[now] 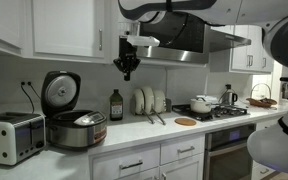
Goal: Open the deep fryer
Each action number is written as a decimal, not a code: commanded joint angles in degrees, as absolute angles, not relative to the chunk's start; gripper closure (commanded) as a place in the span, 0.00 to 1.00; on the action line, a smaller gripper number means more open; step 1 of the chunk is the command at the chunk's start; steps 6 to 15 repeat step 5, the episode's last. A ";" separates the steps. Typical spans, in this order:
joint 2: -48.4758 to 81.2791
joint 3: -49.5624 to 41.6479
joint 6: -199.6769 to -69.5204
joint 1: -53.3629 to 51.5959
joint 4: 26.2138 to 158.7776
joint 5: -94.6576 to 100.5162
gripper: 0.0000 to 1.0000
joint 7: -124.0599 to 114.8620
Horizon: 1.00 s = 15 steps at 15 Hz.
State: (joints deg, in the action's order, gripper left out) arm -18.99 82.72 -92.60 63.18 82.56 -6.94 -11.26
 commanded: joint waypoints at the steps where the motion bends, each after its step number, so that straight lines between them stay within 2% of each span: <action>1: -18.48 82.72 -92.35 63.18 82.35 -6.98 0.84 -11.26; 2: -18.15 82.72 -92.25 63.18 82.24 -6.99 0.77 -11.26; 3: -17.99 82.72 -92.23 63.16 82.22 -7.01 0.74 -11.26; 15: -17.98 82.75 -92.21 63.12 82.21 -7.03 0.74 -11.26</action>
